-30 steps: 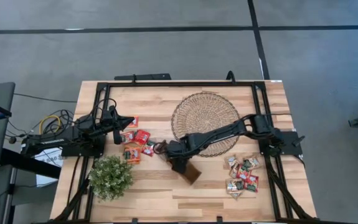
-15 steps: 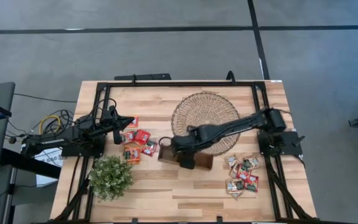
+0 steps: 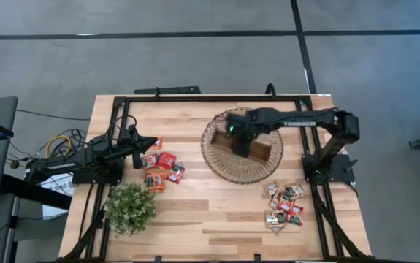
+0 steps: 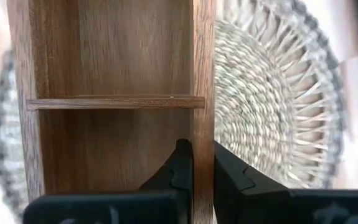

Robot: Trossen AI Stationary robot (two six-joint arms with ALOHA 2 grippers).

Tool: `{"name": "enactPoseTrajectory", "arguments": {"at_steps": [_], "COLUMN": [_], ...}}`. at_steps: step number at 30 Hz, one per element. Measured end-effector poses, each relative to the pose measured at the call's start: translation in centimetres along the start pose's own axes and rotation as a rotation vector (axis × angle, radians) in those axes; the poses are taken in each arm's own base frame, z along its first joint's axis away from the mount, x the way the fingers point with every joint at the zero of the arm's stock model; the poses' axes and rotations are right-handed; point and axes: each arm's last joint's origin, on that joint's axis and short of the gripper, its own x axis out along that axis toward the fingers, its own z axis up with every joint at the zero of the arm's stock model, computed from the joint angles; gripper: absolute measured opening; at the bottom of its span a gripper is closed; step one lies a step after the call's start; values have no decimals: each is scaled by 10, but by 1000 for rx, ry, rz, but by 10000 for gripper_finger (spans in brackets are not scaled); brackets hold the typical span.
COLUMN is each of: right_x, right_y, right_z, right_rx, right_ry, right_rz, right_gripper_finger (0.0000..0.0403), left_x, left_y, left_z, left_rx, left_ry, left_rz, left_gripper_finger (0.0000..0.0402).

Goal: Pick & Place Tea
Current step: Move the wooden organizer on the brown mat

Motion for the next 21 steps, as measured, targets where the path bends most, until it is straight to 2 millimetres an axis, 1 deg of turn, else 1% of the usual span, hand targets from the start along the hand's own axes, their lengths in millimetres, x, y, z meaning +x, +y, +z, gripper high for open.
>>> {"name": "enactPoseTrajectory", "arguments": {"at_steps": [4,9,14,17,21], "right_x": [23,41,57,68,73], "right_y": [-24,-41,-47,-49,-50], "right_z": [-13,-21,-21,-22,-21], "right_rx": [27,51,38,36,38], "right_ry": [-11,39,76,112,120], "right_rz": [72,87,118,125,122], "right_gripper_finger": [25,20,35,32,28], "left_x": [0,0,0,0,0], "left_y": [0,0,0,0,0], "left_z": [0,0,0,0,0], "left_rx": [0,0,0,0,0], "left_ry": [0,0,0,0,0], "left_rz": [0,0,0,0,0], "left_gripper_finger": [0,0,0,0,0]}}
